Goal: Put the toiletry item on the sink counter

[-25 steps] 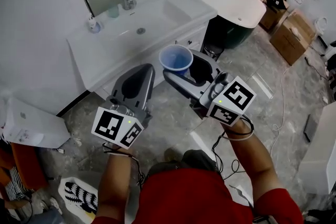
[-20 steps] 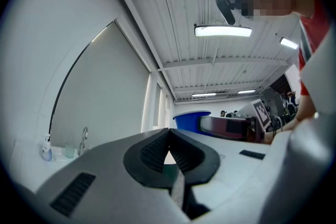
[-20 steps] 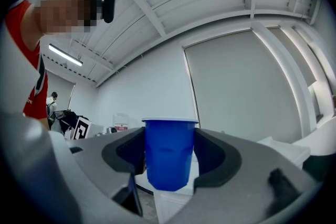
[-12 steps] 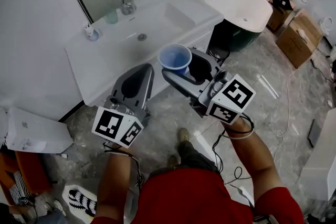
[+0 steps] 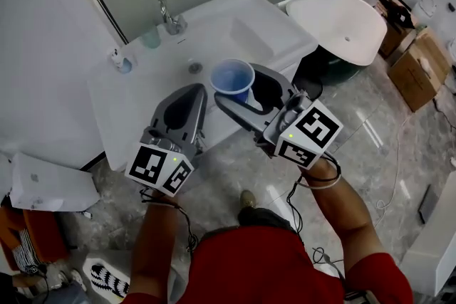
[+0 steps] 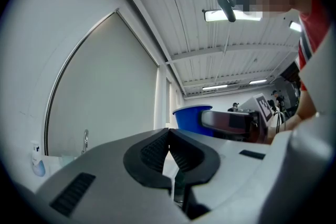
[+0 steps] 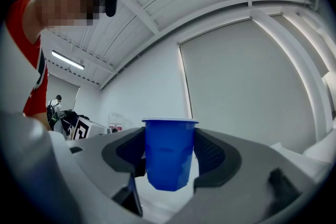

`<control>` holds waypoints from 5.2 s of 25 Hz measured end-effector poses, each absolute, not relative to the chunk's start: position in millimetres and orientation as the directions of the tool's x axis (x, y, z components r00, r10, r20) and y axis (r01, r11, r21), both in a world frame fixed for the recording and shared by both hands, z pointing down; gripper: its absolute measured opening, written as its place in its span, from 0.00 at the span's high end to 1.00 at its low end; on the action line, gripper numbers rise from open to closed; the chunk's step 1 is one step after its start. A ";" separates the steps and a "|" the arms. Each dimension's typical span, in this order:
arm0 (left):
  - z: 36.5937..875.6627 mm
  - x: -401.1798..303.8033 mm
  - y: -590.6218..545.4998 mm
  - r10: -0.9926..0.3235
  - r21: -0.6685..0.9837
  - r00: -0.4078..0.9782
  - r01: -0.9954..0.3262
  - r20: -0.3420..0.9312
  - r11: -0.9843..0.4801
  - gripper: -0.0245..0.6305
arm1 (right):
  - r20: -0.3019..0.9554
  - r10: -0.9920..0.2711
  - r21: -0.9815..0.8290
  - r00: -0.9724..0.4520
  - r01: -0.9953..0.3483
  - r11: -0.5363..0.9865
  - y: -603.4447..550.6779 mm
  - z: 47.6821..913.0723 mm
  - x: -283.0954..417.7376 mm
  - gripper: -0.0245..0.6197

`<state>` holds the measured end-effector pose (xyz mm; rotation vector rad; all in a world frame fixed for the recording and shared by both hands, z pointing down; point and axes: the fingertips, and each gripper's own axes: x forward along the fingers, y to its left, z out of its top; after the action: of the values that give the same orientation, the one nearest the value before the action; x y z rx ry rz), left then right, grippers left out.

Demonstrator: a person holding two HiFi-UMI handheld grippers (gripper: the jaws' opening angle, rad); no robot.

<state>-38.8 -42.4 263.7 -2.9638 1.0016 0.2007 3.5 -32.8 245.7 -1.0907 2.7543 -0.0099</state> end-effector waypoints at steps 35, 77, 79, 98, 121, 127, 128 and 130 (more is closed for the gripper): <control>305.6 3.6 -317.0 -0.699 0.021 0.706 -0.702 -0.109 -0.712 0.94 | -0.136 -0.717 -0.009 -0.683 -0.723 0.691 -313.2 279.0 44.1 0.51; 436.8 20.9 -508.4 -0.923 0.053 0.380 -0.925 0.062 -0.377 0.94 | 0.100 -0.726 -0.100 -0.681 -0.733 0.673 -573.1 462.7 58.3 0.51; 438.5 18.2 -513.4 -0.926 0.053 0.371 -0.928 0.070 -0.368 0.94 | 0.118 -0.716 -0.090 -0.689 -0.725 0.683 -580.5 470.9 51.7 0.51; 433.6 7.7 -532.7 -0.940 0.066 0.338 -0.940 0.041 -0.335 0.94 | 0.217 -0.672 0.011 -0.708 -0.686 0.727 -607.9 508.3 9.8 0.51; 442.8 9.7 -537.8 -0.939 0.067 0.339 -0.940 0.066 -0.335 0.94 | 0.259 -0.654 0.011 -0.710 -0.675 0.737 -607.5 530.2 10.1 0.51; 445.0 10.3 -537.6 -0.935 0.064 0.348 -0.937 0.067 -0.344 0.94 | 0.259 -0.638 -0.028 -0.725 -0.666 0.745 -600.9 530.4 12.1 0.51; 445.7 10.8 -537.5 -0.934 0.064 0.350 -0.936 0.069 -0.346 0.94 | 0.267 -0.633 -0.032 -0.726 -0.663 0.748 -599.7 531.4 12.2 0.51; 448.9 12.0 -536.3 -0.931 0.064 0.357 -0.933 0.076 -0.353 0.94 | 0.286 -0.624 -0.035 -0.728 -0.658 0.752 -597.5 533.7 12.5 0.50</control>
<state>12.0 -536.3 448.9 -2.6658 1.8366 -0.0436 12.5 -597.5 533.7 -1.1857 3.1794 -0.2305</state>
